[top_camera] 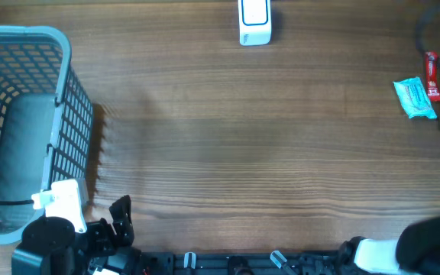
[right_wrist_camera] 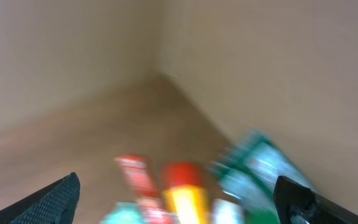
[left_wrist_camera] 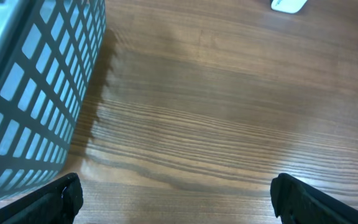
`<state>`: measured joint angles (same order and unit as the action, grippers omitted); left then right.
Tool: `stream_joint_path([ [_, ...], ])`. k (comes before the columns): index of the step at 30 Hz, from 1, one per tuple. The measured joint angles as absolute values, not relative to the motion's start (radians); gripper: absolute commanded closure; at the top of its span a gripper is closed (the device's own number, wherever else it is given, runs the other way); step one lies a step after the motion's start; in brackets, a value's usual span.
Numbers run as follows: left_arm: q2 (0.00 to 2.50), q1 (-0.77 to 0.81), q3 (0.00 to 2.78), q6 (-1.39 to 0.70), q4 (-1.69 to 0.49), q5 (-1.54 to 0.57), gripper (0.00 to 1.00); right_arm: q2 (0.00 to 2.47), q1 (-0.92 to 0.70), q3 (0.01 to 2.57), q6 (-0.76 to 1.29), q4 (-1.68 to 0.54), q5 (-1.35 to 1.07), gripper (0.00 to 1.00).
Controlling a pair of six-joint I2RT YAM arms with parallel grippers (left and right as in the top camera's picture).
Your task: Scan the item barcode
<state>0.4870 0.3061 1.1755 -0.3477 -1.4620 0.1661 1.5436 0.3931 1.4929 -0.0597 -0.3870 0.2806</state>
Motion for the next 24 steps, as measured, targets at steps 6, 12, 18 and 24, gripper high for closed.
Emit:
stream_joint_path([
  [6, 0.487, 0.306, 1.176, -0.348, -1.463, 0.166, 0.0, 1.234, 0.032, 1.493, 0.184, -0.54, 0.152, 0.0],
  [12, 0.487, 0.306, 1.176, -0.348, -1.463, 0.166, 0.0, 1.06, -0.001, 1.499, 0.232, -0.748, 0.068, 0.0],
  [18, 0.487, 0.306, 1.176, -0.348, -1.462, 0.166, 0.0, 1.098, -0.002, 1.479, 0.232, -0.934, 0.052, 0.0],
  [24, 0.487, 0.306, 1.176, -0.348, -1.461, 0.166, 0.0, 0.828, -0.002, 1.062, 0.235, -0.575, 0.018, 0.0],
])
